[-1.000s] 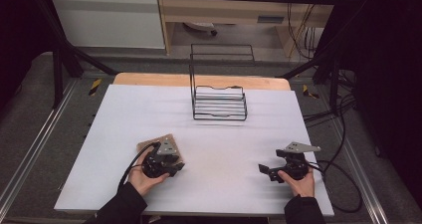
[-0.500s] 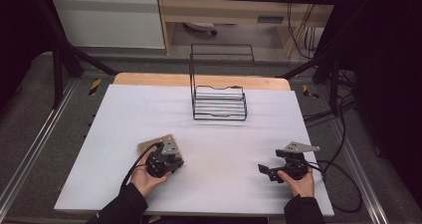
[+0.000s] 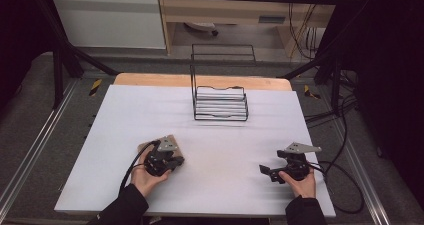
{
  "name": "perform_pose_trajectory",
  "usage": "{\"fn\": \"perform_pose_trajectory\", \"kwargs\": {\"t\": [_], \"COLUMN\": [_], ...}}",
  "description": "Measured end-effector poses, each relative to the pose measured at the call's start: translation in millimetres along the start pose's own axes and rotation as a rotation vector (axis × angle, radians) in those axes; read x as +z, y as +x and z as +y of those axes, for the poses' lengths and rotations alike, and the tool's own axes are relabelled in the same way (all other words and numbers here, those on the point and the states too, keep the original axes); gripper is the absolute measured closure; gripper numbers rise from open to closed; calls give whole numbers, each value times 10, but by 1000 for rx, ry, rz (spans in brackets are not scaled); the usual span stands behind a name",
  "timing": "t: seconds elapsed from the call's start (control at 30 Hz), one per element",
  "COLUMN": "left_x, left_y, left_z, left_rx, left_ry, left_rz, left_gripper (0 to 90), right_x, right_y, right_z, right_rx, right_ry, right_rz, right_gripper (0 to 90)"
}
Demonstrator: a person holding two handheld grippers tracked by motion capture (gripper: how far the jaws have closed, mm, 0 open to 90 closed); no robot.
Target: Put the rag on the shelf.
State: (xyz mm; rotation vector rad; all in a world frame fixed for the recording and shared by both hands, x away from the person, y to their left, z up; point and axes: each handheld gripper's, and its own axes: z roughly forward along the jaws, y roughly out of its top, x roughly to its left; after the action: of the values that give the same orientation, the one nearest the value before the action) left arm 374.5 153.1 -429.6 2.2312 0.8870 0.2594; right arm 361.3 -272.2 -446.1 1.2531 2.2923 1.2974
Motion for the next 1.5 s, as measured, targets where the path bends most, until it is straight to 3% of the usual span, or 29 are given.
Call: {"fn": "perform_pose_trajectory", "kwargs": {"t": [0.2,0.43,0.77,1.03,1.13,1.3,1.33,1.47,1.5], "left_x": [-69,4,155,435,552,537,509,301,242], "left_y": [-28,-173,-377,-512,-531,-498,-488,-375,-332], "left_z": [85,270,478,599,583,571,571,562,554], "left_rx": [-45,-84,-76,-66,-47,-36,-28,-2,-4], "left_ry": [-36,-55,-79,-65,-32,-46,-53,-74,-82], "left_rz": [-19,-68,-94,-105,-114,-158,-154,-136,-128], "left_gripper": [872,872,872,870,861,773,700,601,515], "right_x": [6,6,10,5,4,9,9,10,14], "right_y": [-1,-1,-3,0,0,-1,7,5,3], "right_z": [1,0,-1,0,0,-3,-3,-5,-5], "right_rx": [0,1,-5,0,0,-6,3,-1,-4], "right_ry": [5,3,2,1,-1,0,2,5,7], "right_rz": [-1,-2,-1,0,0,-2,0,-3,-4], "right_gripper": [7,7,8,8,8,8,8,9,9]}}
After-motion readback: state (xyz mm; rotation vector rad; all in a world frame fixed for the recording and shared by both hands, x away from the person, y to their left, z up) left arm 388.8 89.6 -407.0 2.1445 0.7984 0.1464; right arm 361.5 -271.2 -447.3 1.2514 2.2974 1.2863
